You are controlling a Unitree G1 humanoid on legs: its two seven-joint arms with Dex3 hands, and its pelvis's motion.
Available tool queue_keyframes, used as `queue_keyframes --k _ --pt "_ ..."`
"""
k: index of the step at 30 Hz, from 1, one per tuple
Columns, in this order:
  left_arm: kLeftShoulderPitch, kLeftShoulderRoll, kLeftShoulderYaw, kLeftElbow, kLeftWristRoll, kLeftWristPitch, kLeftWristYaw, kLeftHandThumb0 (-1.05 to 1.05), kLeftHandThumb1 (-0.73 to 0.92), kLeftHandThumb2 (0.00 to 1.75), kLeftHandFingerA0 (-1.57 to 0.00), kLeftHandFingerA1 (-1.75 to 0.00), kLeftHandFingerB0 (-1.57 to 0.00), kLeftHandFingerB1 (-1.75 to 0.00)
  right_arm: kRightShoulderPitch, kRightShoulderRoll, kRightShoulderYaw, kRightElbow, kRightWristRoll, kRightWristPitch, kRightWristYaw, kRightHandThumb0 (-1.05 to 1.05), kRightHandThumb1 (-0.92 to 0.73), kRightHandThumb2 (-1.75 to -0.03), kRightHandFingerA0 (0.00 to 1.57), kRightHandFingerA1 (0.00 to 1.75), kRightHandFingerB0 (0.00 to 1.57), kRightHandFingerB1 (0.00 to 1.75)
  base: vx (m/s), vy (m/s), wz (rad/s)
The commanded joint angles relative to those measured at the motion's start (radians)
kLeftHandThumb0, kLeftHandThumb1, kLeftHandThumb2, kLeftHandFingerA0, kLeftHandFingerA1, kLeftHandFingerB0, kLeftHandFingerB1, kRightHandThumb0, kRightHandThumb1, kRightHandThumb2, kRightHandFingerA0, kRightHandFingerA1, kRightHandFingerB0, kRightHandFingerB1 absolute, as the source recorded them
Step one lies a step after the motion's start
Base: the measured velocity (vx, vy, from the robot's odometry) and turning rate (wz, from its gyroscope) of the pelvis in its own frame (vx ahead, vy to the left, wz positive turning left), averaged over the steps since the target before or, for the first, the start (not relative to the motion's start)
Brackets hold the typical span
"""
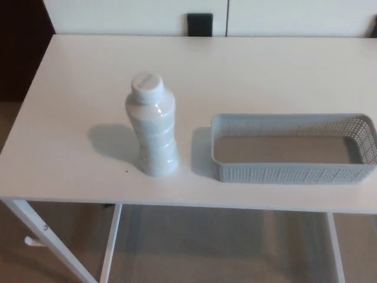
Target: The robot walk up to a desk on which a bottle is kept on the left hand side and a container is kept on the right hand side. The robot uses its left hand to pick up the bottle and places it in the container.
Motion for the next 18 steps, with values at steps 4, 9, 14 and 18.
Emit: queue_keyframes --k 4,9,14,18 --pt "0.018 0.177 0.260 0.026 -0.085 0.059 0.183 0.03 0.56 0.71 -0.06 -0.30 -0.01 -0.17 0.127 -0.038 -0.021 -0.189 0.012 0.078 -0.046 0.09 -0.25 -0.82 0.24 0.58 0.20 0.54 0.01 0.028 0.00" --pt "-0.006 0.308 0.384 0.051 -0.114 0.050 0.196 0.06 0.59 0.66 -0.08 -0.28 -0.08 -0.19 0.201 -0.101 -0.088 -0.196 0.051 0.067 0.031 0.10 -0.37 -0.67 0.30 0.44 0.31 0.33 0.05 0.157 0.08" --pt "-0.052 0.404 0.436 -0.157 -0.119 0.069 0.199 0.09 0.63 0.62 -0.16 -0.34 -0.11 -0.27 0.272 -0.119 -0.167 -0.158 0.088 0.081 0.067 0.09 -0.29 -0.90 0.16 0.54 0.16 0.51 0.01 0.088 0.14" --pt "-0.100 0.406 0.443 -0.441 -0.163 0.167 0.255 0.08 0.63 0.59 -0.19 -0.35 -0.16 -0.28 0.278 -0.116 -0.180 -0.129 0.089 0.071 0.080 0.06 -0.41 -0.66 0.27 0.44 0.31 0.37 -0.04 -0.007 0.03"
